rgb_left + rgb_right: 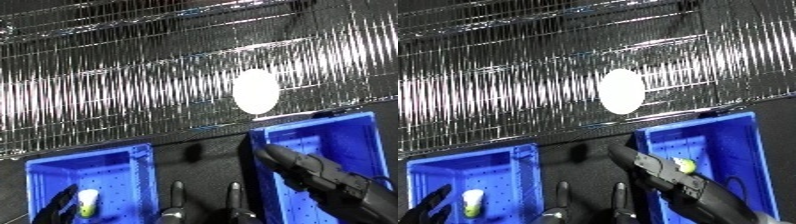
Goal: Pick up the object and place it into the box
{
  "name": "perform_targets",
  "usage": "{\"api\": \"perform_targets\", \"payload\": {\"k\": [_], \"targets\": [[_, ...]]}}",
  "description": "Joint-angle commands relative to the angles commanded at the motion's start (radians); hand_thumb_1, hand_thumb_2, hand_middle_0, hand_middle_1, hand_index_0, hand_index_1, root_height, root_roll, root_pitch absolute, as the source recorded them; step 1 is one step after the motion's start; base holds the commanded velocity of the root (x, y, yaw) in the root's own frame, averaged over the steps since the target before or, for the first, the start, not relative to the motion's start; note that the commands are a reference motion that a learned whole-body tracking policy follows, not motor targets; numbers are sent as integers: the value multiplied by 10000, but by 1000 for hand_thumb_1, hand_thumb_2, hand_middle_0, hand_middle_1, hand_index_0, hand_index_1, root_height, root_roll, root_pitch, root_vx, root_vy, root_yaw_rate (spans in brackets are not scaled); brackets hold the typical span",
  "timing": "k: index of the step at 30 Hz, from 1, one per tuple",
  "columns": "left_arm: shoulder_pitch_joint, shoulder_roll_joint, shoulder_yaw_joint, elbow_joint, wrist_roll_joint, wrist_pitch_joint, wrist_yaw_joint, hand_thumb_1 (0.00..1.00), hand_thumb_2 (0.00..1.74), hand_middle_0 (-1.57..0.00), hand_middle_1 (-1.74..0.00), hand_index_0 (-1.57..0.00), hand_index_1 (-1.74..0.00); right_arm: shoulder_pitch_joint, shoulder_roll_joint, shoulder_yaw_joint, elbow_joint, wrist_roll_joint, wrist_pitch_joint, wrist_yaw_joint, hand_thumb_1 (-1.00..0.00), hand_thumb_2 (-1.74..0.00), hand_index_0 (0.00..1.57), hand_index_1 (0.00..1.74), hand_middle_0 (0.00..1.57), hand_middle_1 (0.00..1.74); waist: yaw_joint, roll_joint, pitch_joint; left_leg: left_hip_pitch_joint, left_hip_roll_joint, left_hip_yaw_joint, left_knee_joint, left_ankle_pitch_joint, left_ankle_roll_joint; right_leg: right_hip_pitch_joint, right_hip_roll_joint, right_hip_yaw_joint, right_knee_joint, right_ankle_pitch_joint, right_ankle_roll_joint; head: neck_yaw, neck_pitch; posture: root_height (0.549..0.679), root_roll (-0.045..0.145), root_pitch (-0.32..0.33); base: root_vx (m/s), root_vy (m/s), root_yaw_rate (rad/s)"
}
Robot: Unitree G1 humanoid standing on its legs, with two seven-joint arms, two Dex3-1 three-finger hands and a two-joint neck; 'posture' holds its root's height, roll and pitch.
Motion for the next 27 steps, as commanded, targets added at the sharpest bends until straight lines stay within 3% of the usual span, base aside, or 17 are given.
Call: {"api": "perform_targets", "payload": {"k": [4, 9, 18, 27], "targets": [[-49, -127, 54, -69, 86, 116, 78, 0, 0, 0, 0, 0, 0, -291, 196, -709, -35, -739, -1115, -1255, 0, 0, 0, 0, 0, 0, -80, 73, 52, -20, -2, 59, 116, -77, 15, -64, -26, 56, 87, -8, -17, 57, 112, 668, 40, 3, -1, 22, -43], [-162, -262, -43, -280, -11, 208, 252, 0, 0, 0, 0, 0, 0, -1037, 90, -1011, 712, -2057, -1903, -2821, 0, 0, 0, 0, 0, 0, -39, 158, 234, -140, -34, 78, 365, -167, 45, -211, -73, 104, 290, -23, -77, 457, 278, 667, 45, -2, -7, 11, -31], [-324, -270, -434, -960, 8, 517, 563, 0, 0, 0, 0, 0, 0, -2810, -619, -393, 2649, -3673, -2243, -5271, 0, 0, 0, 0, 0, 0, 306, 368, 736, -693, -241, -115, 988, -281, 133, -729, -203, 102, 938, -97, -231, 1509, 661, 664, 57, 0, -18, 1, 48], [-695, -129, -845, -1239, -114, 665, 599, 0, 0, 0, 0, 0, 0, -4329, -1102, 659, 4284, -3876, -2034, -6736, 0, 0, 0, 0, 0, 0, 602, 636, 1236, -1509, -502, -314, 1914, -546, 264, -1512, -338, 149, 1967, -343, -410, 2638, 1111, 657, 68, 7, -30, 5, 71]]}}
